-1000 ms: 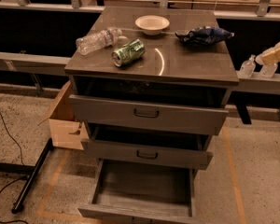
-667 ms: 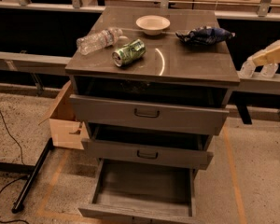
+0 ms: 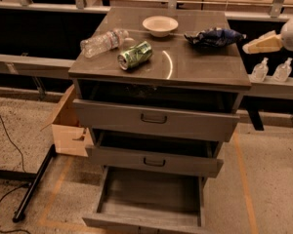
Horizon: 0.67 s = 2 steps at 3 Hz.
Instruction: Place blue chip bag into bottom drawer
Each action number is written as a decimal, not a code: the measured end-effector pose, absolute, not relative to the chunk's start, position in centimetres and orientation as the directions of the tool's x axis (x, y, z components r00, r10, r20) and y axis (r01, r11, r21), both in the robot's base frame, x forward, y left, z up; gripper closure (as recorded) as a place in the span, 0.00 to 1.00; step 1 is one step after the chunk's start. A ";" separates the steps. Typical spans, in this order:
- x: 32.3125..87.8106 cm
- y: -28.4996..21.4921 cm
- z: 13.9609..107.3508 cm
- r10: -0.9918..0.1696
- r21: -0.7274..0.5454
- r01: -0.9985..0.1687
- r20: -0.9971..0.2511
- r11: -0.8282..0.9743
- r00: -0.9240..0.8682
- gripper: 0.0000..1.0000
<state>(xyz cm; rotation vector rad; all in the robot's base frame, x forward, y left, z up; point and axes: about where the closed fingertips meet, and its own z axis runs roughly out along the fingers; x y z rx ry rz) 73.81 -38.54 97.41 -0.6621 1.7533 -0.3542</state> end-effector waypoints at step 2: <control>80.6 -37.4 94.3 -0.592 -0.541 -0.263 -0.786 0.799 -0.179 0.00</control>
Offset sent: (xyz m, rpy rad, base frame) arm 0.1033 0.0228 -0.0541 0.0157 0.0372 0.0256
